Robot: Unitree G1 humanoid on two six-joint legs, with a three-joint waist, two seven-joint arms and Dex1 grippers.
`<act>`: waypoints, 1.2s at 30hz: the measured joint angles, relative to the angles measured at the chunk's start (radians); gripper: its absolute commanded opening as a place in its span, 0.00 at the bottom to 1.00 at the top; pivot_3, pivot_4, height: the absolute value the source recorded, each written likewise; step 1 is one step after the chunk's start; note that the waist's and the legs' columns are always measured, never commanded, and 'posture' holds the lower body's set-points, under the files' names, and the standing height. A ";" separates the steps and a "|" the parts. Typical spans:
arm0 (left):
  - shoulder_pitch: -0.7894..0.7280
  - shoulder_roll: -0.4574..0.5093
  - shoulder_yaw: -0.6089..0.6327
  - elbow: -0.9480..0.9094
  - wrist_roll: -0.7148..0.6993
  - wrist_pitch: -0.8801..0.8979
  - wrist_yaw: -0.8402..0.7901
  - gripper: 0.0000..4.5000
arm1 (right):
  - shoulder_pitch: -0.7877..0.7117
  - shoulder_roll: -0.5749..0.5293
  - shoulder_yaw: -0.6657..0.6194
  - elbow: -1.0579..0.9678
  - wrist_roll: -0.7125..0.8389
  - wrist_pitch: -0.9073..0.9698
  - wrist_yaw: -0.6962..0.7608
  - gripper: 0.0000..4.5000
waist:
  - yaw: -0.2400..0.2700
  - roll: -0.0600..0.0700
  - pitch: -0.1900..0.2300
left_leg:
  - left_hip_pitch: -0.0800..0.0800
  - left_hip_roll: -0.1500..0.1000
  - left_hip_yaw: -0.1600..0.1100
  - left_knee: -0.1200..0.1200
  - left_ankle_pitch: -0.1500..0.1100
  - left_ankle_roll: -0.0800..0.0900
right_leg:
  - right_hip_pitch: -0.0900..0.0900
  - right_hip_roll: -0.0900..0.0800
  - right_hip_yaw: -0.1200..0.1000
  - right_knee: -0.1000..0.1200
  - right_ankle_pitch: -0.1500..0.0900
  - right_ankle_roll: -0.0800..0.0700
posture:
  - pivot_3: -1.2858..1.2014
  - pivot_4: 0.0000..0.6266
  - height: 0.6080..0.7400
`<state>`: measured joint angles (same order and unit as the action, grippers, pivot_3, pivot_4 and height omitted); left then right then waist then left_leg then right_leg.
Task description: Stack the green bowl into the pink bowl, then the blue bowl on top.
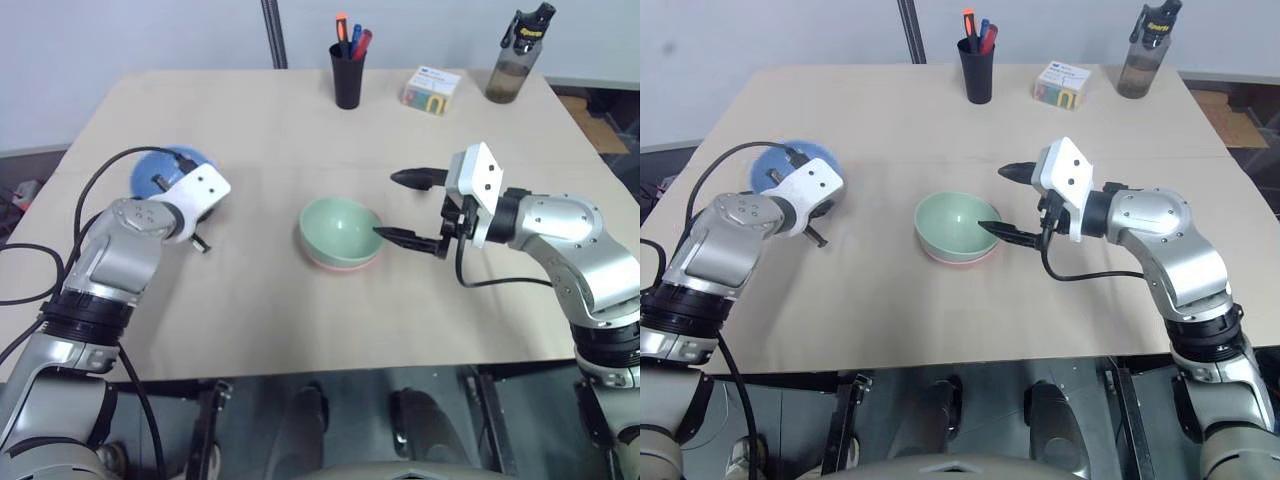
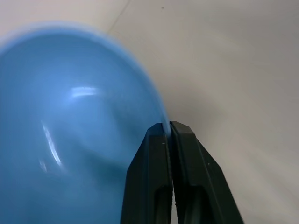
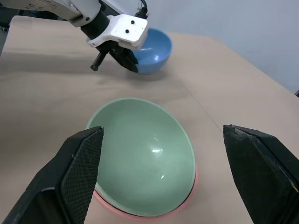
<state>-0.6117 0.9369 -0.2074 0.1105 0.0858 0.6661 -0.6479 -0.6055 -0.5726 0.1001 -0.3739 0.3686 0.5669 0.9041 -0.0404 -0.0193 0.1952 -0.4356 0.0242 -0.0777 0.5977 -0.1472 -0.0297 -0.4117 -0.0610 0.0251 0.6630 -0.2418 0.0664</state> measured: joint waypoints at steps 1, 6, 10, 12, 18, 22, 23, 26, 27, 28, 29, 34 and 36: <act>0.015 0.007 0.006 -0.027 -0.004 -0.004 -0.020 0.01 | 0.005 -0.006 0.000 0.000 -0.001 -0.002 -0.001 0.95 | 0.000 0.000 0.000 | 0.000 0.000 0.000 0.000 0.000 0.000 | 0.000 0.000 0.000 0.000 0.000 0.000 | 0.52 0.24 1.00; 0.079 0.033 0.092 -0.155 -0.086 -0.045 -0.123 0.01 | 0.029 -0.023 -0.005 -0.002 0.001 -0.005 -0.009 0.95 | 0.000 0.000 0.000 | 0.000 0.000 0.000 0.000 0.000 0.000 | 0.000 0.000 0.000 0.000 0.001 -0.001 | 0.52 0.24 1.00; 0.118 0.025 0.182 -0.302 -0.211 -0.241 -0.247 0.01 | 0.126 -0.056 -0.062 -0.019 0.033 -0.029 0.010 0.95 | 0.014 -0.001 0.000 | -0.001 -0.001 0.000 0.000 0.000 0.000 | 0.001 -0.002 0.000 -0.002 0.002 -0.003 | 0.52 0.24 1.00; 0.106 -0.034 0.206 -0.356 -0.279 -0.368 -0.298 0.01 | 0.219 -0.100 -0.124 -0.036 0.062 -0.030 0.029 0.95 | 0.030 -0.001 0.000 | -0.001 -0.001 0.001 0.002 0.000 0.000 | 0.002 -0.003 0.000 -0.002 0.002 -0.003 | 0.52 0.24 1.00; -0.040 -0.083 0.166 -0.335 -0.392 -0.373 -0.452 0.01 | 0.425 -0.172 -0.313 -0.140 0.124 -0.039 0.029 0.95 | 0.024 -0.001 0.000 | 0.002 -0.001 0.001 0.004 0.000 0.000 | 0.004 -0.002 0.000 0.000 0.000 0.001 | 0.52 0.24 1.00; -0.101 -0.117 0.085 -0.259 -0.389 -0.467 -0.577 0.01 | 0.543 -0.196 -0.415 -0.191 0.152 -0.046 0.027 0.95 | 0.023 0.000 0.000 | 0.003 -0.001 0.001 0.004 0.000 0.000 | 0.004 -0.001 0.000 0.000 0.000 0.001 | 0.52 0.24 1.00; -0.112 -0.124 0.065 -0.233 -0.390 -0.470 -0.608 0.12 | 0.558 -0.196 -0.431 -0.201 0.156 -0.046 0.024 0.95 | 0.022 0.000 0.000 | 0.003 -0.001 0.001 0.004 0.000 0.000 | 0.004 -0.001 0.000 0.000 0.000 0.001 | 0.52 0.24 1.00; -0.169 -0.141 0.019 -0.151 -0.403 -0.454 -0.715 0.39 | 0.587 -0.198 -0.468 -0.230 0.169 -0.046 0.001 0.95 | 0.020 -0.001 0.000 | 0.002 0.000 0.001 0.004 0.000 0.000 | 0.004 -0.001 0.000 0.000 0.000 0.001 | 0.52 0.24 1.00; -0.184 -0.151 0.018 -0.135 -0.402 -0.463 -0.720 0.46 | 0.590 -0.198 -0.468 -0.237 0.171 -0.046 -0.002 0.95 | 0.022 -0.001 0.000 | 0.002 -0.001 0.001 0.004 0.000 0.000 | 0.004 -0.001 0.000 0.000 0.000 0.001 | 0.52 0.24 1.00; -0.202 -0.163 0.018 -0.115 -0.398 -0.475 -0.721 0.57 | 0.591 -0.198 -0.469 -0.243 0.176 -0.045 -0.006 0.95 | 0.024 -0.001 0.000 | 0.002 -0.001 0.001 0.004 0.000 0.000 | 0.004 -0.001 0.000 -0.001 0.000 0.001 | 0.52 0.24 1.00; -0.214 -0.173 0.018 -0.100 -0.391 -0.488 -0.719 0.67 | 0.592 -0.198 -0.469 -0.248 0.183 -0.045 -0.012 0.95 | 0.024 -0.001 0.000 | 0.002 -0.001 0.001 0.004 0.000 0.000 | 0.004 -0.001 0.000 -0.001 0.000 0.001 | 0.52 0.24 1.00; -0.206 -0.188 0.060 -0.082 -0.400 -0.493 -0.681 0.86 | 0.603 -0.204 -0.469 -0.252 0.200 -0.044 -0.019 0.95 | 0.021 -0.001 0.000 | 0.002 0.000 0.001 0.004 0.000 0.000 | 0.004 -0.001 0.001 -0.001 0.000 0.002 | 0.52 0.24 1.00; -0.144 -0.177 0.152 -0.131 -0.447 -0.448 -0.630 0.86 | 0.605 -0.214 -0.468 -0.250 0.207 -0.046 -0.010 0.95 | 0.015 0.000 0.000 | 0.003 0.000 0.001 0.004 0.000 0.000 | 0.004 -0.001 0.001 -0.001 0.000 0.002 | 0.52 0.24 1.00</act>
<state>-0.7552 0.7600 -0.0555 -0.0208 -0.3614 0.2180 -1.2775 -0.0006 -0.7869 -0.3684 -0.6237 0.5758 0.5209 0.8940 -0.0257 -0.0198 0.1955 -0.4331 0.0238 -0.0764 0.6017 -0.1472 -0.0293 -0.4073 -0.0622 0.0260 0.6624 -0.2420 0.0679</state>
